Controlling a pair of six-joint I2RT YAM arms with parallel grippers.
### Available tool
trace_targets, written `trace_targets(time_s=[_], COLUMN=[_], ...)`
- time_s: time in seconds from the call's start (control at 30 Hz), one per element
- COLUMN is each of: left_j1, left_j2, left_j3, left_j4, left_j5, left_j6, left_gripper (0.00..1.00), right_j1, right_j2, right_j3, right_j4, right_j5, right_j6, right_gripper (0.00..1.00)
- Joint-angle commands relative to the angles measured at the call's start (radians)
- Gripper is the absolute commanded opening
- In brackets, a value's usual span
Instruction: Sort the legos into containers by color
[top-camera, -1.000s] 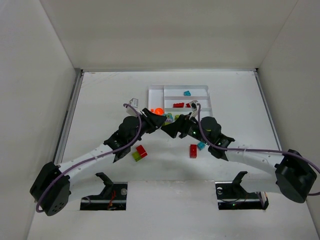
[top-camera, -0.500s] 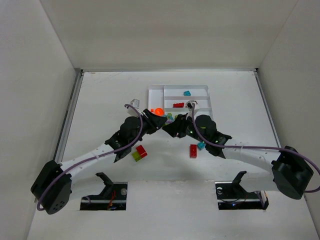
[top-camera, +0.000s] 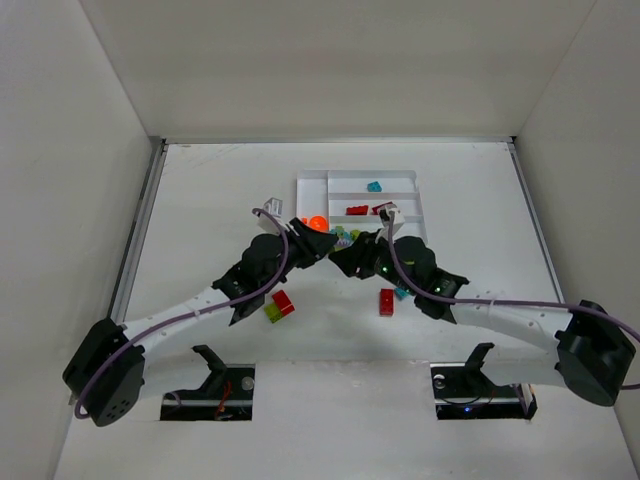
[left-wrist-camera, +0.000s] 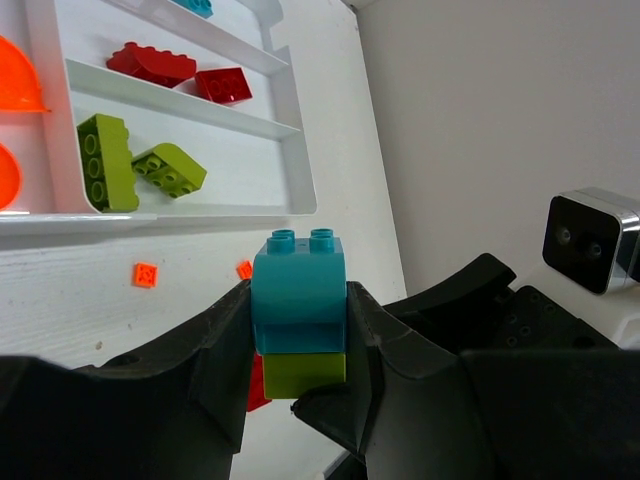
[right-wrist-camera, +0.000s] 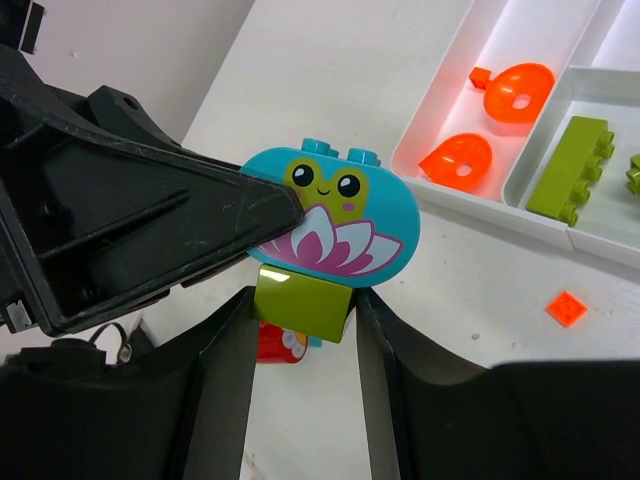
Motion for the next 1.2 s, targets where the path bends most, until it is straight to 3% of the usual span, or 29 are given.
trace_targets(time_s=[0.0, 0.33, 0.43, 0.7, 1.17], left_j1=[0.025, 0.058, 0.064, 0.029, 0.054], left_j2=[0.021, 0.071, 0.06, 0.067, 0.211], left_j3=[0.025, 0.049, 0.06, 0.083, 0.186], left_j4=[0.032, 0.096, 0.085, 0.078, 0.087], left_j5=[-0.085, -0.111, -0.101, -0.084, -0.029], left_j6=[0.056, 0.09, 0.097, 0.156, 0.219], left_gripper=[0.22, 0.21, 0.22, 0.22, 0.23], right_j1=[0.01, 0.01, -0.062, -0.283, -0.361], right_j2=[-0.07, -0.12, -0.118, 0.067, 0.337], right_j3=[-0.025, -0.064, -0.067, 0.031, 0.188], right_j4=[-0.013, -0.055, -0.062, -0.125, -0.107], right_j5=[0.012, 0.004, 0.015, 0.181, 0.198], right_j6=[-0.012, -0.022, -0.049, -0.066, -0.06], right_gripper=[0.29, 0.3, 0.3, 0.32, 0.4])
